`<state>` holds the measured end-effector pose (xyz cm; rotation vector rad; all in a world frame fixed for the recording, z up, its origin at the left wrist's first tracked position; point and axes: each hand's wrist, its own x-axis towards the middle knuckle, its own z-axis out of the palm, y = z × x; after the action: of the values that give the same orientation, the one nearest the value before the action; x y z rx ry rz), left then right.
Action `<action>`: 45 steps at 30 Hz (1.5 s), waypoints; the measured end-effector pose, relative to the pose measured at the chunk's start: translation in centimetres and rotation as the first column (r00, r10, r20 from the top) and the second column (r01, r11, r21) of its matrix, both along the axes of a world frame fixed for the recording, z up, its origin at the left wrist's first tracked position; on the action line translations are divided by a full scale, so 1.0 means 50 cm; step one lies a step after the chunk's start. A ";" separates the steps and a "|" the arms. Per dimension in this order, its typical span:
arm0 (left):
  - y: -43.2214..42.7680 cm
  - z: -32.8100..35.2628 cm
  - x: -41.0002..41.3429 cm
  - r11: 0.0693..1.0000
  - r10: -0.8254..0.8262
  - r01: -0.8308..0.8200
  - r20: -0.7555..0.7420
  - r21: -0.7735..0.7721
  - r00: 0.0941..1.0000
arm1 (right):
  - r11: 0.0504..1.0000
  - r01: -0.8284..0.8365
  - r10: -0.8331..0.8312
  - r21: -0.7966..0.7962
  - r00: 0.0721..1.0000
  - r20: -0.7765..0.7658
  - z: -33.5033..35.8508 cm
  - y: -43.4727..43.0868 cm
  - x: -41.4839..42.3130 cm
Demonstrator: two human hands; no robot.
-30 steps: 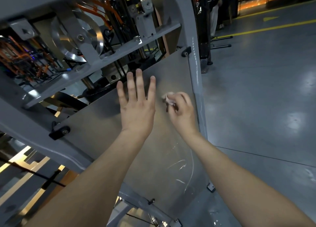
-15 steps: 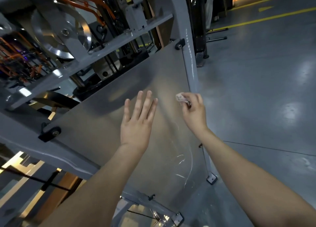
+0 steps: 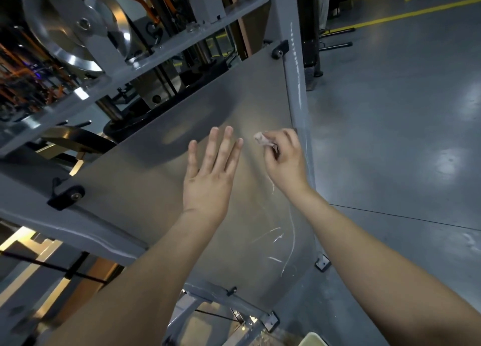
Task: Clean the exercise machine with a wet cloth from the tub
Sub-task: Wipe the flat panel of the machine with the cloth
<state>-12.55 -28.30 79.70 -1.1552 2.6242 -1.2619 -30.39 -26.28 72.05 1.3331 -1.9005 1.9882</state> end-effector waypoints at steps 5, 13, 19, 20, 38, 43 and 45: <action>0.001 0.000 0.000 0.999 0.015 -0.014 0.029 -0.032 0.999 | 0.990 -0.137 0.138 0.037 0.989 -0.047 -0.103 0.020 0.082; 0.006 0.002 -0.003 1.000 0.015 -0.015 0.018 -0.009 1.000 | 0.990 0.046 -0.069 0.130 0.982 0.177 -0.107 0.038 -0.034; 0.004 0.002 -0.004 1.000 0.026 -0.026 0.020 -0.006 0.999 | 0.987 0.033 -0.072 0.155 0.963 0.258 -0.118 -0.008 0.047; 0.003 0.003 -0.004 1.000 0.027 -0.027 0.023 -0.005 0.999 | 0.988 -0.036 0.001 0.150 0.975 0.223 -0.125 0.002 0.073; 0.004 0.005 0.002 0.999 0.017 -0.016 -0.013 0.045 1.000 | 0.950 0.053 -0.205 0.307 0.848 0.488 -0.066 -0.002 0.013; 0.004 0.007 0.002 0.998 0.013 -0.011 -0.025 0.057 1.000 | 0.948 0.001 -0.164 0.319 0.859 0.485 -0.061 0.012 0.032; 0.007 0.007 0.004 0.998 0.006 -0.004 -0.031 0.059 1.000 | 0.968 0.007 -0.154 0.251 0.803 0.575 -0.048 0.020 0.021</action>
<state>-12.37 -27.96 80.03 -1.1813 2.6589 -1.1671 -29.34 -25.28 69.65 0.6647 -2.4678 2.3879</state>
